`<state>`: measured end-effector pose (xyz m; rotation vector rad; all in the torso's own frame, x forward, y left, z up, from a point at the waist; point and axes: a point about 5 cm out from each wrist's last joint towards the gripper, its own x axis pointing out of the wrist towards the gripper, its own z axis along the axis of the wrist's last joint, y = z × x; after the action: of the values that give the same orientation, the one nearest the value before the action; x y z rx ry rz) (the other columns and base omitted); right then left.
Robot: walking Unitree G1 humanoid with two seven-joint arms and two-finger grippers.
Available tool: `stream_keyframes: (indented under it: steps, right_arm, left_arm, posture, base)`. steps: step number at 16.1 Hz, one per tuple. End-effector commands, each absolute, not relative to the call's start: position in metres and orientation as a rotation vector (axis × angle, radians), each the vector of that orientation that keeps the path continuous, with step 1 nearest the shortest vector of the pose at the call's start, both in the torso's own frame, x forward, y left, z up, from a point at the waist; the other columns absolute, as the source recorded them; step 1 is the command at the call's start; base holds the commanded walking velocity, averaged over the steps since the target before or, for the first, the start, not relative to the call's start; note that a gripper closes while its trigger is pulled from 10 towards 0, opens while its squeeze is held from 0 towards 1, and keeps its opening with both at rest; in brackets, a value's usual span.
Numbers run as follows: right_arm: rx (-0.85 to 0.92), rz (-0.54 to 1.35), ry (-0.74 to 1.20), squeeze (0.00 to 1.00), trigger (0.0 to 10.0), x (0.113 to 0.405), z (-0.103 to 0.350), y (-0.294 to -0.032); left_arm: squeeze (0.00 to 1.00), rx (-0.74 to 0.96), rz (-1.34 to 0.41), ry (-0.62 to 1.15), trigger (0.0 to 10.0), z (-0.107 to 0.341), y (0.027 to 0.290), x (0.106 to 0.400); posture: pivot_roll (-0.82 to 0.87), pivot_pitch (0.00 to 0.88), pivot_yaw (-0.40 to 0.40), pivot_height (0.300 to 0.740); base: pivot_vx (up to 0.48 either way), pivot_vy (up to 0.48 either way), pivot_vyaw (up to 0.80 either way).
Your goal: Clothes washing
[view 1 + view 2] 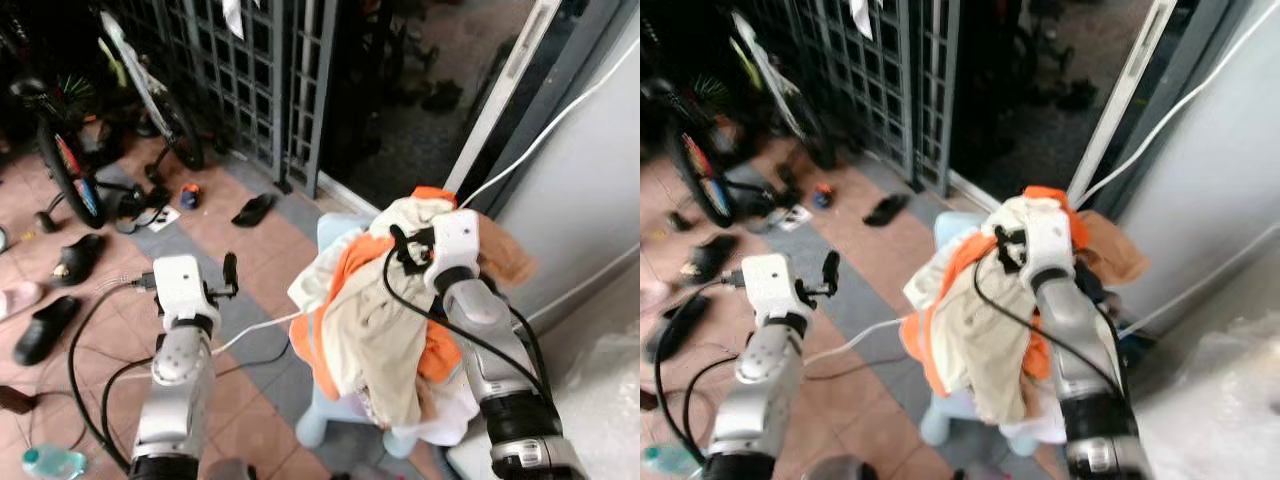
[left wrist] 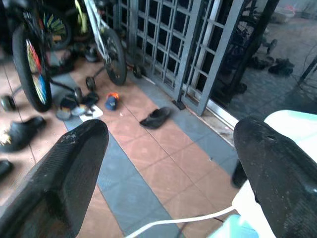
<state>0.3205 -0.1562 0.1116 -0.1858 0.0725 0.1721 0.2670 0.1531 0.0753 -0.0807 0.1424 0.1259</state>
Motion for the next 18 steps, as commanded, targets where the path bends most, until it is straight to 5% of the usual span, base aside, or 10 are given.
stream_keyframes:
  steps: [1,8,9,12,18]
  right_arm:
    - [-0.249,0.168,0.139,0.0,10.0,0.326,0.104,-0.16]
    - [-0.409,-0.084,0.294,0.0,10.0,0.325,0.084,-0.199]
    - [-0.37,-0.051,0.323,0.0,0.0,0.324,0.078,-0.195]
    - [-0.228,0.019,0.385,0.0,0.0,0.327,0.068,-0.181]
    - [-0.233,0.076,0.384,0.0,0.0,0.343,0.074,-0.172]
  left_arm:
    - [0.0,-0.07,0.146,0.143,10.0,0.076,0.151,0.269]
    - [0.0,-0.045,0.065,0.203,10.0,0.075,0.146,0.265]
    - [0.0,-0.038,0.061,0.198,10.0,0.077,0.147,0.267]
    - [0.0,-0.012,0.036,0.197,10.0,0.079,0.144,0.267]
    - [0.0,0.007,0.042,0.194,10.0,0.083,0.15,0.264]
  posture:
    - [0.03,0.0,-0.117,0.74]
    - [0.01,0.0,-0.053,0.74]
    - [0.01,0.0,-0.047,0.74]
    - [0.02,0.0,-0.04,0.74]
    - [0.05,0.016,-0.036,0.74]
  base:
    - [0.0,0.0,0.0]
    - [0.0,0.0,0.0]
    - [0.0,0.0,0.0]
    - [0.0,0.0,0.0]
    - [0.0,0.0,0.0]
